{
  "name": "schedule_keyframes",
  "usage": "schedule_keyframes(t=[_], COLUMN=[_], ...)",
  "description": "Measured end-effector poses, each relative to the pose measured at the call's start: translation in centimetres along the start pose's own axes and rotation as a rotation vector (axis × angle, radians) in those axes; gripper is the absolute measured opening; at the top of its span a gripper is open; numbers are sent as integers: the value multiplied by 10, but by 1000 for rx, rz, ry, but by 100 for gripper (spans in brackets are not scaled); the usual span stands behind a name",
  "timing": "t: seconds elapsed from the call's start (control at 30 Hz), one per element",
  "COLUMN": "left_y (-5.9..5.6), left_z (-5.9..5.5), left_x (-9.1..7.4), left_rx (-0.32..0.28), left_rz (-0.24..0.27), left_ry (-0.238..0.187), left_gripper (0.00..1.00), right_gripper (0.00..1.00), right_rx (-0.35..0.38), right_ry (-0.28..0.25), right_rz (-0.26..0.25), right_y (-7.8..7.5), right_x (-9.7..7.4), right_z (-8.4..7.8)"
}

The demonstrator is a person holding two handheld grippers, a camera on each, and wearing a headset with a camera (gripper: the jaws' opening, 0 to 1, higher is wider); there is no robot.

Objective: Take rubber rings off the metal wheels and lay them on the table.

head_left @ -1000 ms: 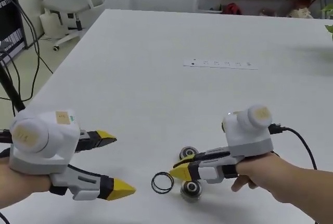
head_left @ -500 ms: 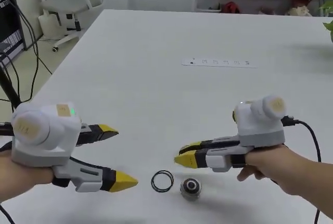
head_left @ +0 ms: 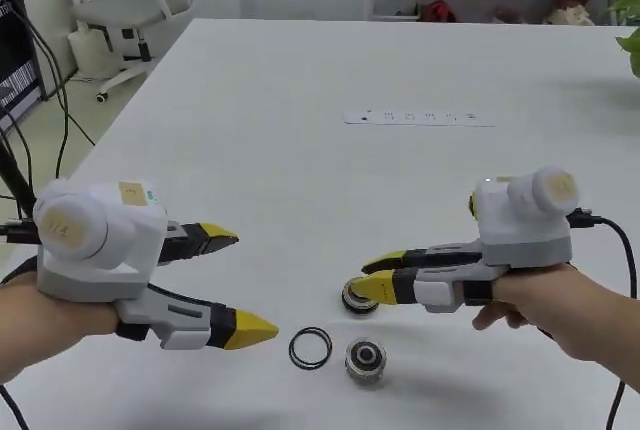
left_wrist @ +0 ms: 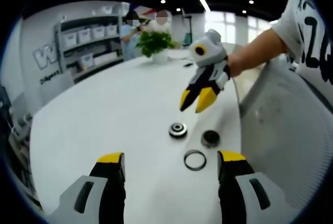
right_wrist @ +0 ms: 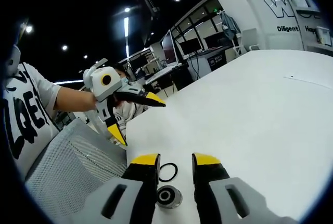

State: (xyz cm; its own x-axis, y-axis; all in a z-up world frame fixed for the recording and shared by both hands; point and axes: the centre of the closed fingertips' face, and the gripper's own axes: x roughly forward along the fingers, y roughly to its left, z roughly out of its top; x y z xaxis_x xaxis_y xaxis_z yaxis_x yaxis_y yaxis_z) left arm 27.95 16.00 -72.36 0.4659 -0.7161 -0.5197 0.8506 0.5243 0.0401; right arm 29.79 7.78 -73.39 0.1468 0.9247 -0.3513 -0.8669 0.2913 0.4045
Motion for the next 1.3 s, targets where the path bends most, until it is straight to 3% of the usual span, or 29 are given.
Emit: schedule_keyframes(t=[0.67, 1.3], left_y=[8, 8], left_z=[10, 14], left_x=[14, 30], left_rx=[6, 8], left_rz=[-10, -36], left_ry=[-18, -17], left_gripper=[73, 73], right_gripper=[28, 41], right_rx=[-36, -88], right_ry=[-14, -12], right_rz=[-70, -143], right_y=[-16, -39], right_x=[-19, -31], right_z=[5, 2])
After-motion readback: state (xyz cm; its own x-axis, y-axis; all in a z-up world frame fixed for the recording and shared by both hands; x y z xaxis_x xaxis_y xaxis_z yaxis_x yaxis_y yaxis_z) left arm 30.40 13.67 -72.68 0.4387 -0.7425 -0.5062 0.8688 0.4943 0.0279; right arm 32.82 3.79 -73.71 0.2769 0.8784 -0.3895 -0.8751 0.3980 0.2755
